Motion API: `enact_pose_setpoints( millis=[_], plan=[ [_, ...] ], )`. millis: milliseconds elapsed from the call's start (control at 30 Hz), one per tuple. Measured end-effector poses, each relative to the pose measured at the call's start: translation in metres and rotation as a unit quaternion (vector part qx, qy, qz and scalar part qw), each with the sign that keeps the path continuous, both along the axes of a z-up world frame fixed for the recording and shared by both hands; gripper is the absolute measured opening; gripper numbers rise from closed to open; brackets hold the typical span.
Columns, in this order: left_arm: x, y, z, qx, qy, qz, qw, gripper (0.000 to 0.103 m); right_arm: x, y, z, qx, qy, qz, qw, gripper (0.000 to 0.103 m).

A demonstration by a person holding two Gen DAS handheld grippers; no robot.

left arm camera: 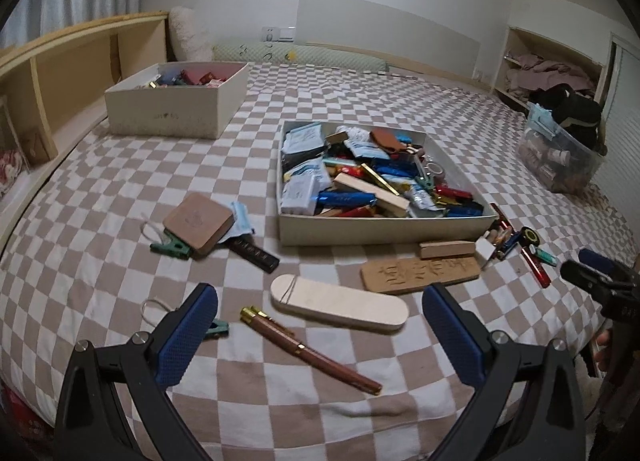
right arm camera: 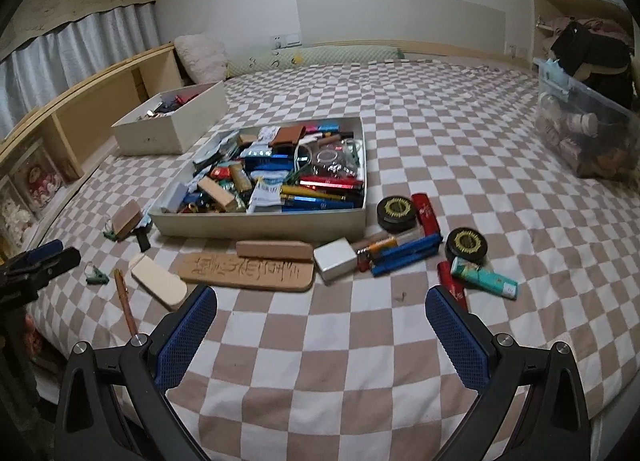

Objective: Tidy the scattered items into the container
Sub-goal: 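Reach the left gripper to the green clothespin while the right reaches the teal lighter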

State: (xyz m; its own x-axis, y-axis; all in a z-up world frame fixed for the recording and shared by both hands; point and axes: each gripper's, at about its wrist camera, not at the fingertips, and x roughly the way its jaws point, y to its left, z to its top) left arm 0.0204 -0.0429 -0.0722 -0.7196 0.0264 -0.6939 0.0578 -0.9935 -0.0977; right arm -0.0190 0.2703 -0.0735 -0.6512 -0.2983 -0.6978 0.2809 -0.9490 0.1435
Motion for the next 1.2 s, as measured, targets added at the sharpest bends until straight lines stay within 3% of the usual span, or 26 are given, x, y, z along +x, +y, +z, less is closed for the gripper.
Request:
enact_pose_setpoints(
  millis=[267,467,700,867,1200],
  plan=[
    [0.006,-0.04,-0.016,-0.006,-0.008,0.041,0.9991,0.103,0.004,-0.004,-0.018,-0.007,-0.019,0.004,1.0,0.103],
    [0.012,-0.067,-0.034,-0.016,-0.024,0.044,0.9986,0.103,0.004,-0.006,-0.022,-0.009,-0.024,0.007,1.0,0.103],
    [0.011,-0.088,-0.05,-0.011,-0.016,0.011,0.9998,0.103,0.001,-0.008,-0.027,-0.009,-0.031,0.013,0.999,0.103],
    [-0.003,-0.098,-0.063,-0.004,-0.036,0.004,0.9993,0.103,-0.001,-0.001,-0.031,-0.012,-0.034,0.004,0.999,0.103],
    [-0.016,-0.095,-0.088,-0.029,-0.057,-0.015,0.9978,0.103,-0.014,0.036,-0.035,-0.027,-0.04,-0.033,0.998,0.103]
  ],
)
